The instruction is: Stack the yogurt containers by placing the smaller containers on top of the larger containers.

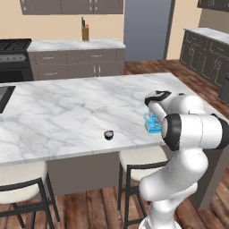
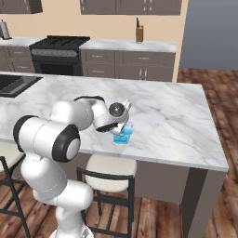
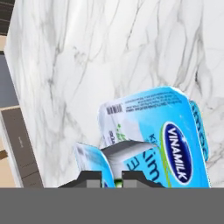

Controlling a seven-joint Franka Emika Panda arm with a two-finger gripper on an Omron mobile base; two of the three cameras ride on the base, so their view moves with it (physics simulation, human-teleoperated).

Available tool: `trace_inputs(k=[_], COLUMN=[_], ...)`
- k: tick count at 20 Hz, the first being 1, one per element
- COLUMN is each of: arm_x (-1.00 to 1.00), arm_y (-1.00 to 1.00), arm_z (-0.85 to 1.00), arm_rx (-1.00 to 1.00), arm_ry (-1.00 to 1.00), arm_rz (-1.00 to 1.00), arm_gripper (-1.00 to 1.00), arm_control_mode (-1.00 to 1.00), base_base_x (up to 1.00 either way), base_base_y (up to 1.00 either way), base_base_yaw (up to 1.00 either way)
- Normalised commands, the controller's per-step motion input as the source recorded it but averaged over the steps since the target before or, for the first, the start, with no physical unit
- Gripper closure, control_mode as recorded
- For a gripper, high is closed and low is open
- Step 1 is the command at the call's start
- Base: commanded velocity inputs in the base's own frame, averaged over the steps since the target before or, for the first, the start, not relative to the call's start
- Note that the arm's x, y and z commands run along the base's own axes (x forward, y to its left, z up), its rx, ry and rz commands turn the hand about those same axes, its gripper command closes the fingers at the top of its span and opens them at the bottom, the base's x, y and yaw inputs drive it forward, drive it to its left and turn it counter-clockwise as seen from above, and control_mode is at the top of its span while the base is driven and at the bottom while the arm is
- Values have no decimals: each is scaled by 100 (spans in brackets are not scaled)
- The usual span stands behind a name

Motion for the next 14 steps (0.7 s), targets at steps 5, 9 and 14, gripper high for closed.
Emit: trace_inputs(k=[5, 9, 14], arm_x=[0, 0, 0], arm_y=[0, 0, -1], arm_z=[-3, -9, -16], arm_rx=[0, 0, 0], arm_ry=[0, 0, 0], arm_rz=[0, 0, 0], arm_gripper=[100, 100, 100], arm_control_mode=[-100, -100, -100], base_base_x=[0, 0, 0], base_base_y=[0, 0, 0], base_base_yaw=[0, 0, 0])
